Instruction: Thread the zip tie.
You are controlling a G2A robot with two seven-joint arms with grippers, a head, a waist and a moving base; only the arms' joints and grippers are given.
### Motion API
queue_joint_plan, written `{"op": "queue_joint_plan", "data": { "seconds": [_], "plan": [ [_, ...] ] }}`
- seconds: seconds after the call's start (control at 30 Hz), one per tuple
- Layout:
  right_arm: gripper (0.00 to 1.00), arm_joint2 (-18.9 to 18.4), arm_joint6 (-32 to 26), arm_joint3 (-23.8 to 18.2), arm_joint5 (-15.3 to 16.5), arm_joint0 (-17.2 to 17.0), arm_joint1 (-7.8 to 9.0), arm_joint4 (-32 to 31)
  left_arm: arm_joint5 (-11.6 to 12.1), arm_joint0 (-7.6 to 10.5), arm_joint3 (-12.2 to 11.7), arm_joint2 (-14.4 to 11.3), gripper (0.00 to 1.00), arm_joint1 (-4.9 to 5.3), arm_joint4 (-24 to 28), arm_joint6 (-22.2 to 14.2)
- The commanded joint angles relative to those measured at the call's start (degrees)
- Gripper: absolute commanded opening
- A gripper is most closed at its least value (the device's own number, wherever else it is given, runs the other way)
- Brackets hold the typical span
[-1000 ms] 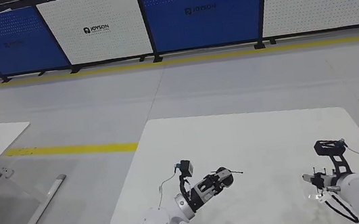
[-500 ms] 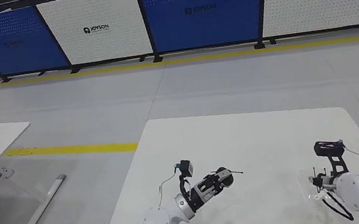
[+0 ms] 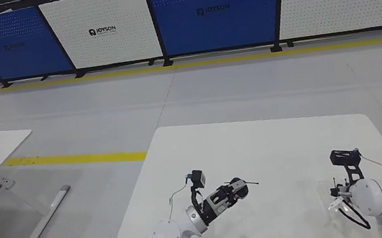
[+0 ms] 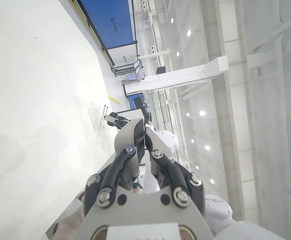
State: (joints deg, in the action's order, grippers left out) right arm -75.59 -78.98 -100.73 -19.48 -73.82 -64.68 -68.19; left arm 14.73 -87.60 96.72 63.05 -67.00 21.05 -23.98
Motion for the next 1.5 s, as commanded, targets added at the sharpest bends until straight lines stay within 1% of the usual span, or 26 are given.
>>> {"op": "queue_joint_plan", "data": {
  "seconds": [0.0,0.07,0.2,0.4,0.47,0.6,0.63,0.77,0.8,0.87,0.93,1.1,1.17,1.27,1.3,1.37,1.47],
  "plan": [
    [0.28,0.23,-0.31,0.78,0.0,0.53,-0.16,-0.14,0.0,0.0,0.0,0.0,0.0,0.0,0.0,0.0],
    [0.25,0.58,-0.67,1.55,0.0,1.12,-0.35,-0.36,0.0,0.0,0.0,0.0,0.0,0.0,0.0,0.0],
    [0.28,1.31,-0.67,2.8,0.0,1.85,-0.63,-0.78,0.0,0.0,0.0,0.0,0.0,0.0,0.0,0.0],
    [0.27,1.92,-0.67,4.18,0.0,2.56,-0.95,-1.45,0.0,0.0,0.0,0.0,0.0,0.0,0.0,0.0],
    [0.25,2.17,-0.67,4.62,0.0,2.73,-1.03,-1.58,0.0,0.0,0.0,0.0,0.0,0.0,0.0,0.0],
    [0.26,2.86,-0.67,5.52,0.01,3.24,-1.14,-1.73,0.0,0.0,0.0,0.0,0.0,0.0,0.0,0.0],
    [0.24,3.16,-0.67,5.87,0.16,3.42,-1.14,-1.75,0.0,0.0,0.0,0.0,0.0,0.0,0.0,0.0],
    [0.24,4.07,-0.67,7.0,0.67,3.99,-1.09,-1.74,0.0,0.0,0.0,0.0,0.0,0.0,0.0,0.0],
    [0.14,4.22,-0.67,7.21,0.71,4.13,-1.06,-1.72,0.0,0.0,0.0,0.0,0.0,0.0,0.0,0.0],
    [0.0,4.46,-0.67,7.48,0.63,4.38,-0.99,-1.7,0.0,0.0,0.0,0.0,0.0,0.0,0.0,0.0],
    [0.0,4.59,-0.67,7.24,0.52,4.33,-0.89,-1.91,0.0,0.0,0.0,0.0,0.0,0.0,0.0,0.0],
    [0.0,3.94,-0.67,3.58,0.15,2.66,-0.44,-2.42,0.0,0.0,0.0,0.0,0.0,0.0,0.0,0.0],
    [0.0,3.32,-0.67,1.63,0.0,1.57,-0.24,-2.61,0.0,0.0,0.0,0.0,0.0,0.0,0.0,0.0],
    [0.0,1.65,-0.67,-2.41,0.0,-0.51,0.02,-2.74,0.0,0.0,0.0,0.0,0.0,0.0,0.0,0.0],
    [0.0,0.63,-0.65,-4.37,0.0,-1.57,0.07,-2.67,0.0,0.0,0.0,0.0,0.0,0.0,0.0,0.0],
    [0.0,-1.4,1.22,-8.01,0.0,-3.7,0.05,-2.08,0.0,0.0,0.0,0.0,0.0,0.0,0.0,0.0],
    [0.0,-4.93,6.72,-12.96,0.0,-8.26,-0.16,0.31,0.0,0.0,0.0,0.0,0.0,0.0,0.0,0.0]
  ]
}}
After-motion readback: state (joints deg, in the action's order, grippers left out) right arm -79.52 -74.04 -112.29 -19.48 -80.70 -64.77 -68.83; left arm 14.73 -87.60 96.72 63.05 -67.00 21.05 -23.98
